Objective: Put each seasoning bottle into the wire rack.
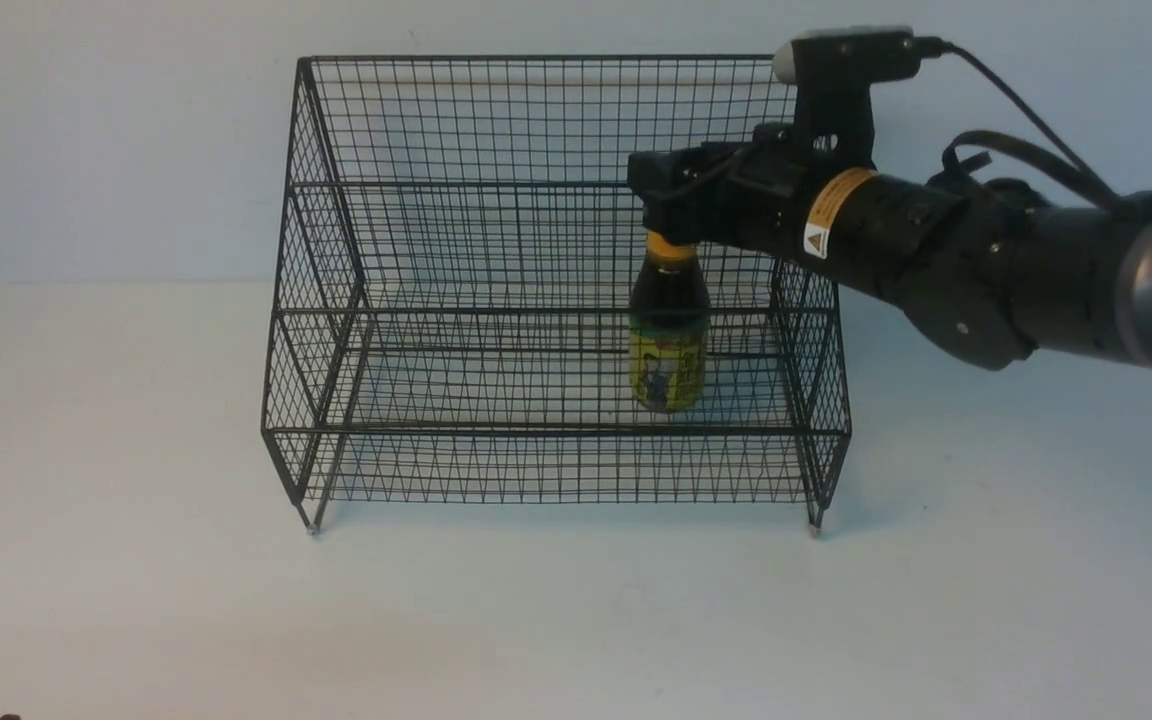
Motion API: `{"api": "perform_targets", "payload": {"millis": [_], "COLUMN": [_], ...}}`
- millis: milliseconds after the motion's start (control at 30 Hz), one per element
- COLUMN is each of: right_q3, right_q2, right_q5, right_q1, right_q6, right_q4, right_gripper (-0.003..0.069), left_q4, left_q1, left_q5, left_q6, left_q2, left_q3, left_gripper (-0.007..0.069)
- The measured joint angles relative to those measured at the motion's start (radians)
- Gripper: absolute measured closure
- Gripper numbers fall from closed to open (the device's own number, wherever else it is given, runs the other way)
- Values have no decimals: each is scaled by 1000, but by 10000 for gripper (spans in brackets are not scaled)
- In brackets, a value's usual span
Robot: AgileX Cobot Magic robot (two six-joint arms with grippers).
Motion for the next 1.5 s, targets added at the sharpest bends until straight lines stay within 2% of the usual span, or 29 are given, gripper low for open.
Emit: {"api": "perform_targets", "payload": {"millis": [133, 367, 500, 533, 567, 600, 733, 900, 1133, 1433, 1500], "right_q3": [1, 1, 1, 2, 15, 30, 136, 326, 675, 912, 977], "right_q2": [-51, -311, -540, -560, -641, -693, -914, -1156, -1575, -1776, -1798], "right_q5": [60, 333, 625, 653, 752, 805, 923, 931, 778, 679, 601], "right_q1": [0, 0, 0, 0, 0, 0, 0, 0, 0, 0, 0], "right_q6": [0, -4, -102, -108, -169, -200, -262, -262, -187, -241, -292], "right_q4": [-16, -25, -20, -20, -12, -3, 34, 46, 65, 158, 232], "right_gripper": [183, 222, 405, 417, 523, 579, 662, 672, 673, 673, 673], "left_q4": [0, 0, 0, 0, 0, 0, 0, 0, 0, 0, 0], "left_q1": [0, 0, 0, 0, 0, 0, 0, 0, 0, 0, 0], "left_q5": [0, 0, 0, 0, 0, 0, 0, 0, 0, 0, 0], "left_q6": [0, 0, 0, 0, 0, 0, 0, 0, 0, 0, 0], "left_q2": [0, 0, 0, 0, 0, 0, 0, 0, 0, 0, 0], "left_q3": [0, 0, 0, 0, 0, 0, 0, 0, 0, 0, 0], "left_gripper": [629, 629, 629, 629, 629, 629, 629, 629, 629, 629, 629]}}
